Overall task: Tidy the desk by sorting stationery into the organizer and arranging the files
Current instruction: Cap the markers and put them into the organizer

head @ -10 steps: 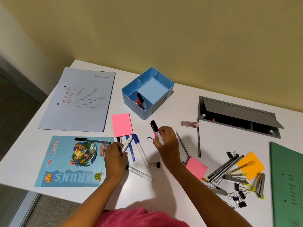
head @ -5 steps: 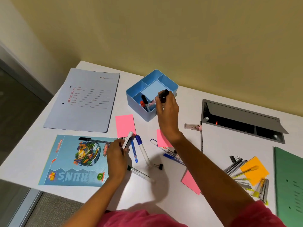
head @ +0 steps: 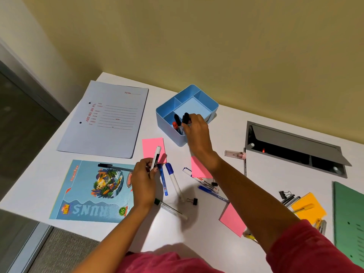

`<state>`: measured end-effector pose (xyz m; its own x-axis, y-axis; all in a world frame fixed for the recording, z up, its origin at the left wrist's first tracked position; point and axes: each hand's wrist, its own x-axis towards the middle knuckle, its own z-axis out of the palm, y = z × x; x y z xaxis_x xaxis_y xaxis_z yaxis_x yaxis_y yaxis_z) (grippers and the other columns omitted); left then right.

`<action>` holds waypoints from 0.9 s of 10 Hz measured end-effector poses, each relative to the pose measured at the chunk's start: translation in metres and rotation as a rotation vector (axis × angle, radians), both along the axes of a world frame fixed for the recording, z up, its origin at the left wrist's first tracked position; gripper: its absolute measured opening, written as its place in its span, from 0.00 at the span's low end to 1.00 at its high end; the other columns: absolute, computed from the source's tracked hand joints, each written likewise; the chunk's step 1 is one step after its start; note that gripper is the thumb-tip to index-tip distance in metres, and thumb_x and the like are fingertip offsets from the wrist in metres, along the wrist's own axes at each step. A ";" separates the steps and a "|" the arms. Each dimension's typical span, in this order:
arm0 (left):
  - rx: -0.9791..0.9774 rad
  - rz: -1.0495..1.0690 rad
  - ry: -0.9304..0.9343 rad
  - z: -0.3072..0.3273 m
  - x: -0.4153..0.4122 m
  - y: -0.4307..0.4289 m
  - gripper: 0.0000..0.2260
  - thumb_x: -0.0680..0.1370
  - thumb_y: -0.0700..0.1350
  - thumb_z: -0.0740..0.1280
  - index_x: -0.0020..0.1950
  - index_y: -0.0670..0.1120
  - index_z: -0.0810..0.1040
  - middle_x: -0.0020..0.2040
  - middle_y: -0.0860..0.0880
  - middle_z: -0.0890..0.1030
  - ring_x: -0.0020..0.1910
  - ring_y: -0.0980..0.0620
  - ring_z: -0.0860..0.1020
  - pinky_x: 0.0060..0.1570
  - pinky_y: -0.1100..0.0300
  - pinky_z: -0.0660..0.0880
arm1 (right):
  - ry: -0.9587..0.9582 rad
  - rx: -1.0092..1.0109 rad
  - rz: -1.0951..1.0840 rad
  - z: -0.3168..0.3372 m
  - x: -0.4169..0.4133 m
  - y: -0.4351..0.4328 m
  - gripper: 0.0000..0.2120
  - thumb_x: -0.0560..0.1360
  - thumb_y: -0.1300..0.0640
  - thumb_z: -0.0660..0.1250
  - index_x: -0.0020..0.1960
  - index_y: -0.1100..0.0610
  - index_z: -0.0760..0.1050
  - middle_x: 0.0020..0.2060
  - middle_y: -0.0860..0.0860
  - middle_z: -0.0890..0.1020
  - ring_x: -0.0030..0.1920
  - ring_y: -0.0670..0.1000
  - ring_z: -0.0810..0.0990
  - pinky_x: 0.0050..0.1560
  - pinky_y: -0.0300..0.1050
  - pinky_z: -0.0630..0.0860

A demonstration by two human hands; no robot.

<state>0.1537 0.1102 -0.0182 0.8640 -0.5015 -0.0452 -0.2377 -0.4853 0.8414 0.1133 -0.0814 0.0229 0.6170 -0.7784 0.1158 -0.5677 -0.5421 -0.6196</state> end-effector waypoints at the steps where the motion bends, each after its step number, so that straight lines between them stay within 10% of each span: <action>1: -0.008 0.001 0.022 0.001 0.000 -0.001 0.10 0.76 0.35 0.67 0.56 0.44 0.77 0.48 0.49 0.77 0.46 0.47 0.77 0.44 0.56 0.72 | 0.017 0.000 0.012 -0.002 -0.001 -0.001 0.18 0.75 0.60 0.69 0.63 0.64 0.73 0.60 0.59 0.76 0.60 0.57 0.75 0.60 0.46 0.75; 6: -0.477 0.240 0.821 0.040 0.007 -0.023 0.26 0.78 0.33 0.64 0.71 0.49 0.59 0.53 0.38 0.77 0.47 0.45 0.80 0.42 0.54 0.82 | -0.322 0.403 -0.044 -0.002 -0.054 0.080 0.09 0.76 0.54 0.68 0.53 0.57 0.78 0.46 0.52 0.81 0.45 0.47 0.80 0.44 0.31 0.76; 9: -0.533 0.206 0.968 0.040 -0.001 -0.020 0.26 0.77 0.34 0.65 0.68 0.54 0.60 0.54 0.43 0.80 0.47 0.44 0.83 0.40 0.56 0.82 | -0.480 0.484 -0.176 -0.005 -0.066 0.103 0.04 0.74 0.63 0.68 0.48 0.56 0.79 0.40 0.52 0.84 0.38 0.50 0.84 0.39 0.48 0.82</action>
